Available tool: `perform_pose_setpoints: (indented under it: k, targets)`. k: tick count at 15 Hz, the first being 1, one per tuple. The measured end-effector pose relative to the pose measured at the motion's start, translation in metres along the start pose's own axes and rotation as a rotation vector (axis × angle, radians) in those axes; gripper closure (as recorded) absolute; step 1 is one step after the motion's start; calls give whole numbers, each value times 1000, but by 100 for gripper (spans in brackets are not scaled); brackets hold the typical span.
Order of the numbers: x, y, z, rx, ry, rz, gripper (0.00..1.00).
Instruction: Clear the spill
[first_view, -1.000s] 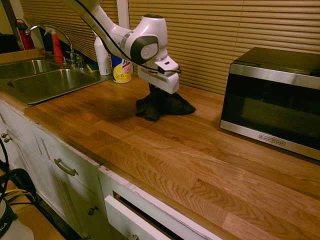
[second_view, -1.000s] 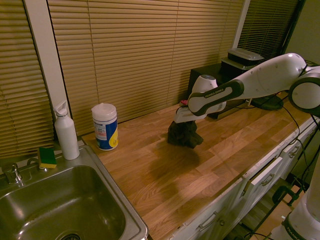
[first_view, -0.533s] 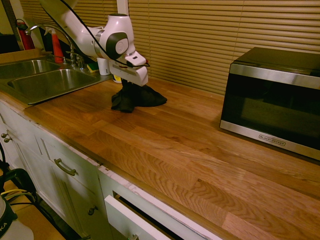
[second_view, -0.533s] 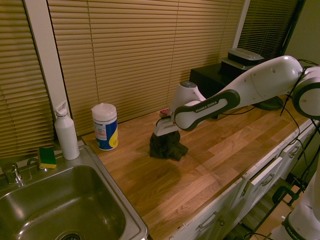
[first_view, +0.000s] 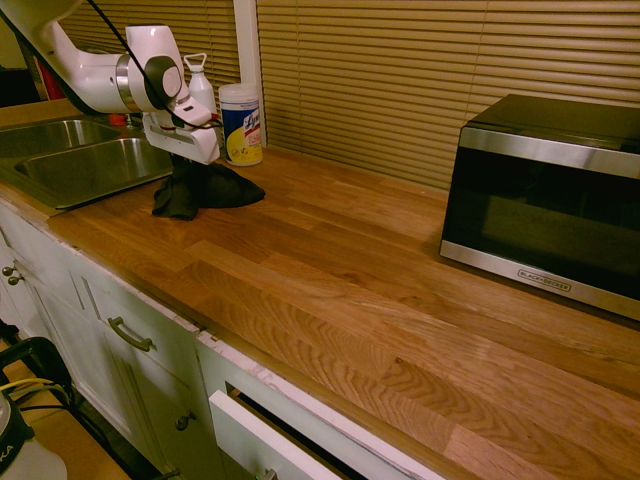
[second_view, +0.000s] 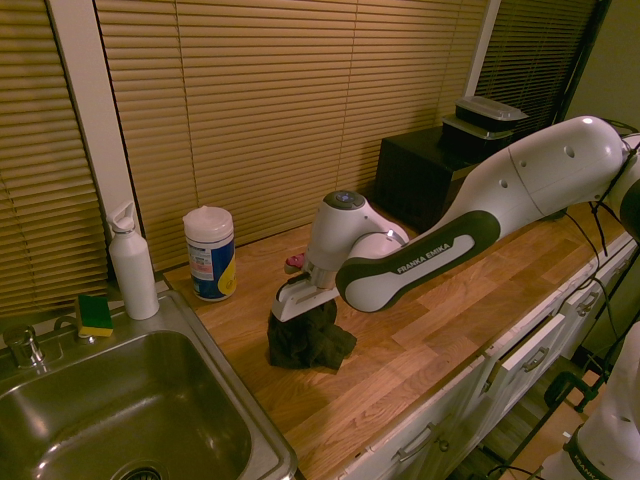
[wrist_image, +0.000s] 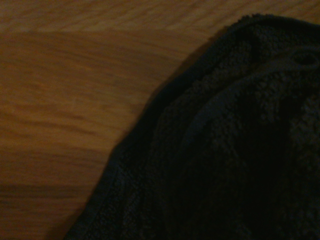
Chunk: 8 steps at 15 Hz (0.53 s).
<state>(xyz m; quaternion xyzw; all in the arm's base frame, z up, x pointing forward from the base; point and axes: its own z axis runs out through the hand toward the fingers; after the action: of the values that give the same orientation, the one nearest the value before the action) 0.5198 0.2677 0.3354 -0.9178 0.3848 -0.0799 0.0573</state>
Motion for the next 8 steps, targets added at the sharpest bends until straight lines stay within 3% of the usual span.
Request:
perform_pose_setpoints:
  k: [8]
  targets:
    - [0, 0, -12, -4, 3, 1, 0]
